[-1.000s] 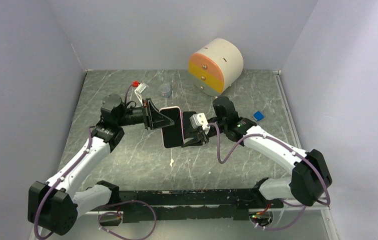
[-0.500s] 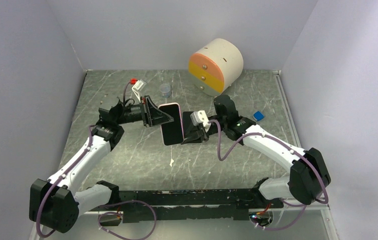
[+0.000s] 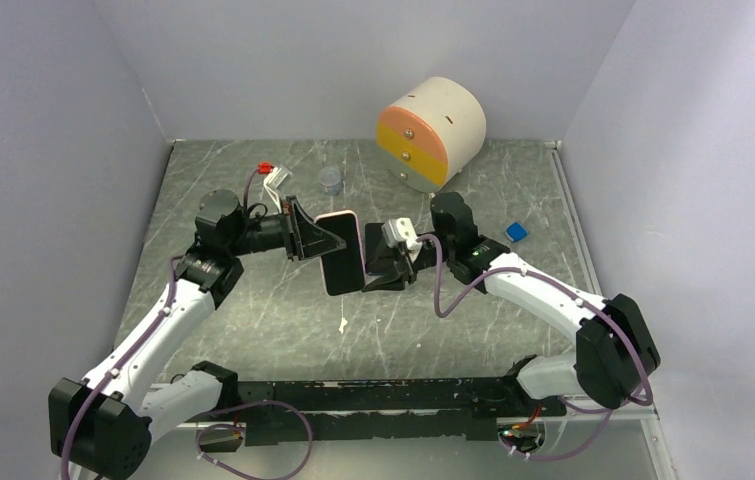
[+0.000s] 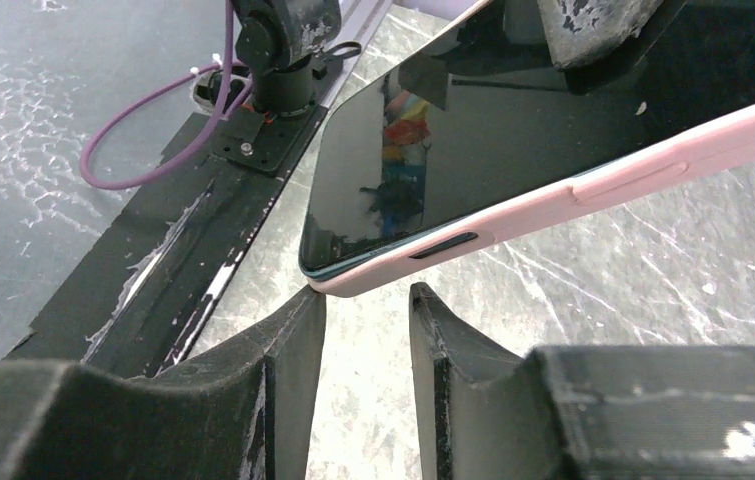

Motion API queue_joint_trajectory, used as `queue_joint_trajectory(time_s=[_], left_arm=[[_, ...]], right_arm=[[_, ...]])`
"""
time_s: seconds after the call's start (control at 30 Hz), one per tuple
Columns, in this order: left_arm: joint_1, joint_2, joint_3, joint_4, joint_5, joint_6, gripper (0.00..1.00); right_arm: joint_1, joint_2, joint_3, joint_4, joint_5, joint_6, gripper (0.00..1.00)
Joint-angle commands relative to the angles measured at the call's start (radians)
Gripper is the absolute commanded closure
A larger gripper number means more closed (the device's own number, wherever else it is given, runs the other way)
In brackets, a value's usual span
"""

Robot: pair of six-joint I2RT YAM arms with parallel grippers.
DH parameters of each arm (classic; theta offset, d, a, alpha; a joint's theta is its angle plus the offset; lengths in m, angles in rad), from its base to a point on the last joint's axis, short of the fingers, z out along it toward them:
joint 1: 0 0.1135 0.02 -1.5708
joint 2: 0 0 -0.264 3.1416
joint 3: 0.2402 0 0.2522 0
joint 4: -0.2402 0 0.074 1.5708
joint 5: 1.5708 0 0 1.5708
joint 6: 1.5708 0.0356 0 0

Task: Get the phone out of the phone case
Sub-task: Remove the phone case from the phone.

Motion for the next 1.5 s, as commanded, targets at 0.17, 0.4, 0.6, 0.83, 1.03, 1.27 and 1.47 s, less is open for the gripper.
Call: queue_joint_trajectory(time_s=[0.17,0.4,0.6,0.83,1.03,1.27,1.47], left_arm=[[-0.005,-0.041,0.043,-0.048,-0.018,0.072,0.97],[-0.005,-0.037,0.022,0.000,-0.008,0.040,0.97],[-0.005,-0.026,-0.004,0.069,0.006,-0.012,0.97],[-0.005,-0.031,-0.015,0.129,0.027,-0.066,0.98],[-0.005,0.000,-0.018,0.158,0.051,-0.120,0.97],[-0.005,0.020,-0.043,0.250,0.077,-0.201,0.97],[-0.005,0.025,-0.055,0.280,0.080,-0.229,0.98]], right_arm=[[0.001,-0.035,0.024,0.091,-0.078,0.031,0.60],[0.001,-0.034,0.007,0.202,-0.099,0.131,0.61],[0.000,-0.015,0.012,0.264,-0.104,0.200,0.63],[0.007,-0.008,0.021,0.174,-0.090,0.108,0.69],[0.008,0.006,0.056,0.059,-0.090,-0.056,0.83],[0.008,0.020,0.101,0.017,-0.043,-0.146,0.91],[0.007,0.043,0.121,0.064,-0.001,-0.127,0.95]])
